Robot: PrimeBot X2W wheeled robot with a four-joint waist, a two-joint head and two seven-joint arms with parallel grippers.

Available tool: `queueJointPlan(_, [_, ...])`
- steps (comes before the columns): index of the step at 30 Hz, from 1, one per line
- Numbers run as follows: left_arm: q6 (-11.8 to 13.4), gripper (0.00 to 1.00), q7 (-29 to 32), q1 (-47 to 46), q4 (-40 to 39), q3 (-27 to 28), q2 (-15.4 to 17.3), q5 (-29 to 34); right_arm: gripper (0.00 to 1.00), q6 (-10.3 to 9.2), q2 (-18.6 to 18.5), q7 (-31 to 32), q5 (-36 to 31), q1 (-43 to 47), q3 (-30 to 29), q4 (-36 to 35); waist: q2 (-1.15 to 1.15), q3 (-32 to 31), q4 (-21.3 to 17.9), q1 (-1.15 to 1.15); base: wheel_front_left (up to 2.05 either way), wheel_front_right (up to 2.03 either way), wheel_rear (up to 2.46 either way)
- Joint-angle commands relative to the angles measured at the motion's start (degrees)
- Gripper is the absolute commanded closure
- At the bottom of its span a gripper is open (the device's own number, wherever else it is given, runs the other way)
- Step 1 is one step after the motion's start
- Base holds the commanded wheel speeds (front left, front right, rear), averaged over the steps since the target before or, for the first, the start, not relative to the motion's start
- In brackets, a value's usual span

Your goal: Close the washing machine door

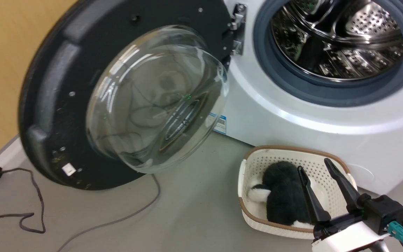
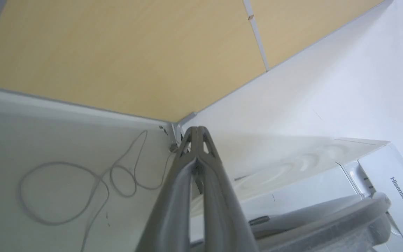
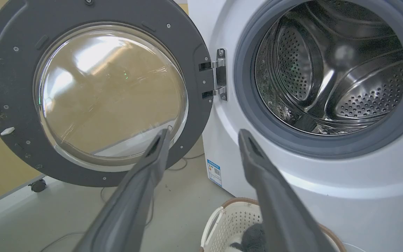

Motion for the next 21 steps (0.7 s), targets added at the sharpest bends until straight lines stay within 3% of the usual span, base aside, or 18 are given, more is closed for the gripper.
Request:
queueJointPlan(1, [-0.1, 1.0, 3.8, -1.7, 2.3, 0.7, 0.0, -3.0, 0.0, 0.03, -0.4, 0.2, -0.2, -0.3, 0.0, -0.5, 0.0, 0.7, -0.7, 0.0, 0.0, 0.0, 0.0])
queueJointPlan(6, [0.0, 1.0, 13.3, -3.2, 7.5, 1.2, 0.4, -8.5, 0.0, 0.03, -0.6, 0.4, 0.1, -0.3, 0.0, -0.9, 0.0, 1.0, -1.3, 0.0, 0.0, 0.0, 0.0])
queueJointPlan(11, [-2.0, 1.0, 21.0, -2.7, 7.9, 0.3, -0.3, -12.3, 0.0, 0.03, -0.4, 0.3, 0.1, -0.3, -0.5, -0.8, 0.0, 0.8, -1.4, 0.0, 0.0, 0.0, 0.0])
queueJointPlan(21, [-4.1, 1.0, 36.4, 4.3, -0.7, -3.2, -2.8, -19.3, 0.0, 0.03, 1.4, -1.0, 0.0, 0.4, -1.7, 1.0, 0.0, -2.0, -2.3, 0.0, 0.0, 0.0, 0.0])
